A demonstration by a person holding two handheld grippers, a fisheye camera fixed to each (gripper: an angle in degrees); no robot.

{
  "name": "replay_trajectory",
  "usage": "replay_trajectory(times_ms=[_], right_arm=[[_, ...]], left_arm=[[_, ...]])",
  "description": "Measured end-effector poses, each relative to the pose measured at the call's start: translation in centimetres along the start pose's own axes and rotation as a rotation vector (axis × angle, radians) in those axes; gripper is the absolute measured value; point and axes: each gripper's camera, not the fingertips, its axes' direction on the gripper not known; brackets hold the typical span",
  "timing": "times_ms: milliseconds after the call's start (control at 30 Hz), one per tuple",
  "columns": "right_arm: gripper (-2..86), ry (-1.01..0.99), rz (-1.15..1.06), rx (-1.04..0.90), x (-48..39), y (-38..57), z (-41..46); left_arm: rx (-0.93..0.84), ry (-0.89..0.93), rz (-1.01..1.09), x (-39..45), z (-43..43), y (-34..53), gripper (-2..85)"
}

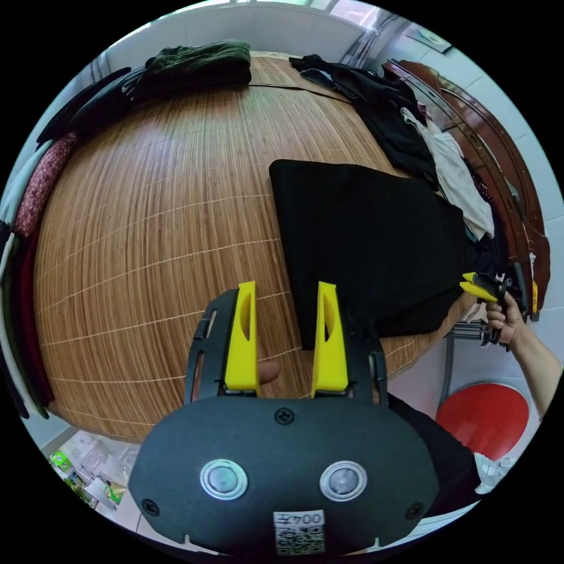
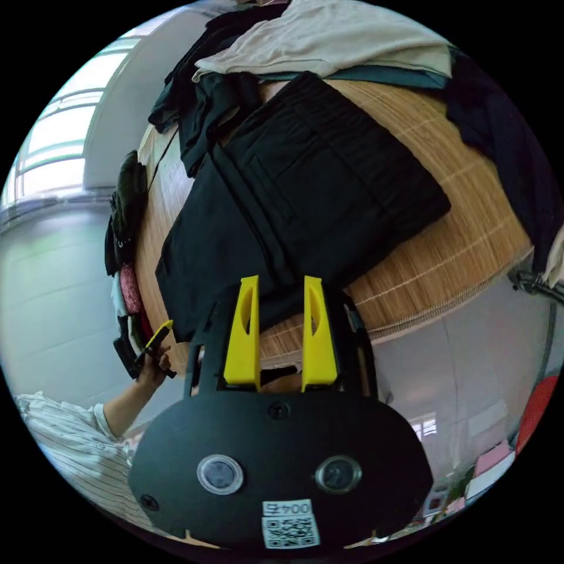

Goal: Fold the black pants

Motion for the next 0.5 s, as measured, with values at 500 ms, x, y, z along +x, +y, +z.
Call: replay_trajectory(times_ms=[500], right_arm=[[10.6,-0.672,0.429,0.342,10.3,9.8,2.6]], left_arm=[[0.043,0.058,0.128,1.4,-1.5,1.5,13.2]])
